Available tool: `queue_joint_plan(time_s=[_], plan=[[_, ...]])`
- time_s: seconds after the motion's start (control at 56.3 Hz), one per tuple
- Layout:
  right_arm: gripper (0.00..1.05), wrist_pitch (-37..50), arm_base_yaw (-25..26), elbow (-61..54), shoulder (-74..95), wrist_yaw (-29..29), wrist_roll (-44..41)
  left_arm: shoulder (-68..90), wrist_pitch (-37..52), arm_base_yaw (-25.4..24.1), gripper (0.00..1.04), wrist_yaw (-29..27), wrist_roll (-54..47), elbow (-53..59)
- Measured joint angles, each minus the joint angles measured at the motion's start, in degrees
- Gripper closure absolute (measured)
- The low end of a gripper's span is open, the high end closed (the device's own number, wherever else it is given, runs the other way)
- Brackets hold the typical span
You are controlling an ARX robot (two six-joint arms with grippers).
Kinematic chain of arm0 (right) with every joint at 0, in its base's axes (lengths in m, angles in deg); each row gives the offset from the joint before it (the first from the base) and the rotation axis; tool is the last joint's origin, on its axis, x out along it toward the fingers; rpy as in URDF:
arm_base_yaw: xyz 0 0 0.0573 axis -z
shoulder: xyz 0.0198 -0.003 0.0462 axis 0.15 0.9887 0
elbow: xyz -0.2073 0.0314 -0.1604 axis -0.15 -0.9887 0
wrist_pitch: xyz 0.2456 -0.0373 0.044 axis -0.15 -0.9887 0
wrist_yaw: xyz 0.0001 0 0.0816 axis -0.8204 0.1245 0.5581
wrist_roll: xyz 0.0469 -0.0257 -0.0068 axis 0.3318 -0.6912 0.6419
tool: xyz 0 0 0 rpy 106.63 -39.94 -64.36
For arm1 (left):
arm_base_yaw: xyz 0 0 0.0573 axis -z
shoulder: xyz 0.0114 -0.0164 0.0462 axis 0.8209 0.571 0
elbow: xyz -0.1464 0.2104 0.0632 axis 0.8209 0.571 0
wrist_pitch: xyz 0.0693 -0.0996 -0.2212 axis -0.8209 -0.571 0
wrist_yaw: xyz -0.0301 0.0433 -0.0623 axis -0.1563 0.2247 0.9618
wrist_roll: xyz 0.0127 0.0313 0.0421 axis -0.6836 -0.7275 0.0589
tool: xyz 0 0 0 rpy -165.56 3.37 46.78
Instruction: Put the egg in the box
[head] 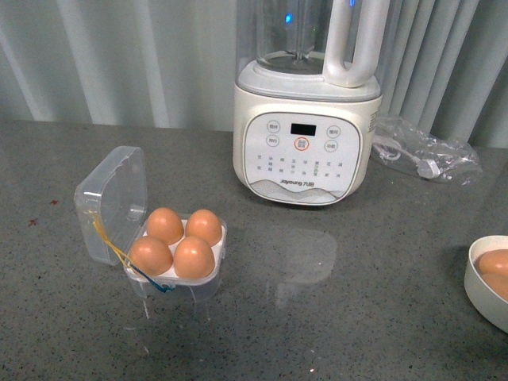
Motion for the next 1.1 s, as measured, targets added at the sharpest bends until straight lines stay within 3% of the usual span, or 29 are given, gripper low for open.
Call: queue_joint_plan(time_s=[0.586,0.693,0.977,1.101], plan=[[1.02,-12.74,0.0,0.0,-12.87,0.0,0.0,0.0,0.0,0.0,0.07,0.0,0.0,0.0],[1.02,-22.38,0.02,0.02,-20.76,0.07,0.0,0.0,0.0,0.0,0.07,-0.04,0.0,0.0],[1.02,-22.82,0.02,0.02,-22.56,0.07,0.0,-0.04,0.0,0.0,0.07,0.0,0.0,0.0],[0.8,-22.82,0.02,0.02,-22.56,0.04,-0.02,-0.04,0.0,0.0,0.07,-0.02,0.0,0.0]])
